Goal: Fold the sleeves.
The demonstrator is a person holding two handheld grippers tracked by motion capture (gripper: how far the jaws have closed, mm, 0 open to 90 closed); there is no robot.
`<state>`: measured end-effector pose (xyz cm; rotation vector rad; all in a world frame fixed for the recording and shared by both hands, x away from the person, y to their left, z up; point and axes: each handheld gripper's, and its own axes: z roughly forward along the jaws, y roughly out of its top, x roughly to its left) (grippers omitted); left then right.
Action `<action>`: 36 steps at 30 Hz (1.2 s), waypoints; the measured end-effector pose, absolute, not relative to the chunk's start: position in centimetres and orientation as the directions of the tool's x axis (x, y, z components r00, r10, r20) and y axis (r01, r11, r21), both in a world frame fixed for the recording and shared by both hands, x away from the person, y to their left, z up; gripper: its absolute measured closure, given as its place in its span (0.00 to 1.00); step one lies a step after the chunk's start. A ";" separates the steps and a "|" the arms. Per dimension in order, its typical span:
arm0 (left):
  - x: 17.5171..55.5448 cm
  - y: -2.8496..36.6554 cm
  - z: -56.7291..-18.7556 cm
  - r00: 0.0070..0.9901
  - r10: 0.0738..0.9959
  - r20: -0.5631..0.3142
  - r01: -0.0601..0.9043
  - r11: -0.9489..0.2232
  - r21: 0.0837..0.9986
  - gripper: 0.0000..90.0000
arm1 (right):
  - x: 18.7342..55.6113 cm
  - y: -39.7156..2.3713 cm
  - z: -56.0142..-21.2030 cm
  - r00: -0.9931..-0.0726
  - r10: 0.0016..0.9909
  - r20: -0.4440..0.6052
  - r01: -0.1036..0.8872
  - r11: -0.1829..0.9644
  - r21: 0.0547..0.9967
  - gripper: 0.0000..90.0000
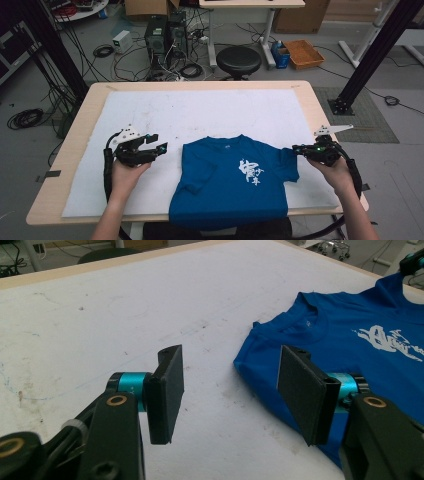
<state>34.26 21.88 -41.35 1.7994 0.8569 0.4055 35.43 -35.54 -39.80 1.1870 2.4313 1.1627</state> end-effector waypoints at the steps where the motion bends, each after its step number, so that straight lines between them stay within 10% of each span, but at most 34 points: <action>1: 34.3 21.9 -41.3 0.686 0.717 -0.122 0.361 -0.189 0.913 0.49 | 35.1 -34.6 -39.2 -0.667 0.731 0.144 0.574 0.381 0.725 1.00; 16: 34.4 21.1 -41.3 0.709 0.693 -0.131 0.366 -0.202 0.908 0.49 | 33.4 -20.1 -37.0 -0.756 0.653 -0.049 0.445 0.566 0.694 0.92; 36: 34.5 20.1 -41.7 0.717 0.684 -0.137 0.384 -0.223 0.896 0.49 | 30.8 -29.2 -40.5 -0.644 0.752 0.141 0.598 0.379 0.706 0.71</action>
